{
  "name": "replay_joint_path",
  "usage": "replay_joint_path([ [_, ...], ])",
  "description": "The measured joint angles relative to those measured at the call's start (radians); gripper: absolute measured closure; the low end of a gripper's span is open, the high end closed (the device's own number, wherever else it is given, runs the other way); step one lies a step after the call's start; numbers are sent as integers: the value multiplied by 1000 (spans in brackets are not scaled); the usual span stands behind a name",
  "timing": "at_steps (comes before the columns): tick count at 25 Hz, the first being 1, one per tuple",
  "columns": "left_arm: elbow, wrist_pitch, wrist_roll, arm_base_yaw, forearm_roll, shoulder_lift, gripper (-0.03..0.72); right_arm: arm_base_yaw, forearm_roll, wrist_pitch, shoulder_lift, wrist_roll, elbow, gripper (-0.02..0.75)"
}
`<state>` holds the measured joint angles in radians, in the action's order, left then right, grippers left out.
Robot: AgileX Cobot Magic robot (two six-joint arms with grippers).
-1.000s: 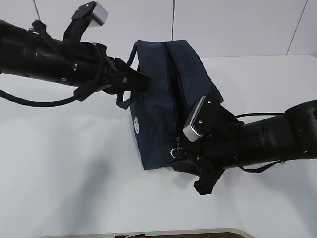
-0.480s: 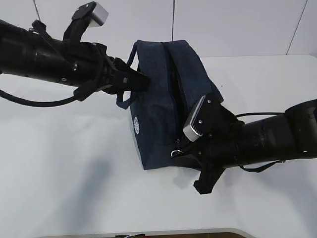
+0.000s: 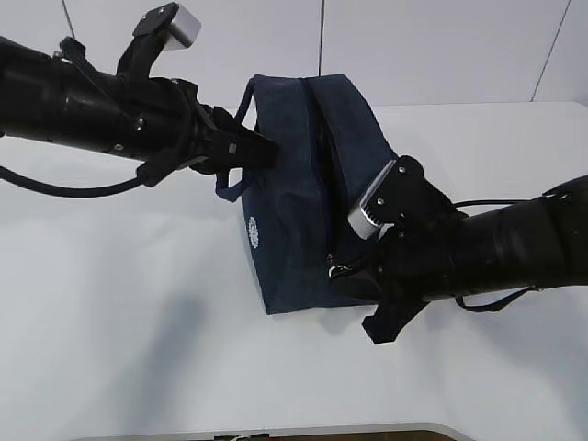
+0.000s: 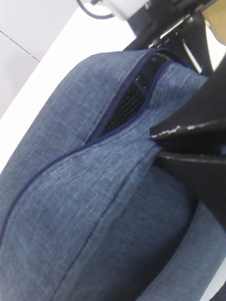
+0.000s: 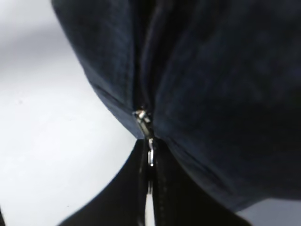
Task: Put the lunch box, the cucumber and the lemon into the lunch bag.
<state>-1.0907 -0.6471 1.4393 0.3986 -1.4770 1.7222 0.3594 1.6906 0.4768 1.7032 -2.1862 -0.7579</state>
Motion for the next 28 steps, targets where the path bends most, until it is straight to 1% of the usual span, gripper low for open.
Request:
replay_joint_path([
  [3, 0, 5, 0, 0, -2, 0, 687, 0, -81, 0, -11, 88, 0, 733],
  [8, 0, 11, 0, 0, -4, 0, 687, 0, -260, 12, -31, 287, 0, 733],
  [11, 0, 12, 0, 0, -4, 0, 687, 0, -340, 26, -55, 392, 0, 733],
  [22, 0, 13, 0, 0, -4, 0, 687, 0, -480, 79, -104, 686, 0, 733],
  [25, 0, 13, 0, 0, -4, 0, 687, 0, -504, 91, -104, 755, 0, 733],
  [28, 0, 13, 0, 1, -4, 2, 687, 0, -513, 103, -104, 781, -2, 733],
])
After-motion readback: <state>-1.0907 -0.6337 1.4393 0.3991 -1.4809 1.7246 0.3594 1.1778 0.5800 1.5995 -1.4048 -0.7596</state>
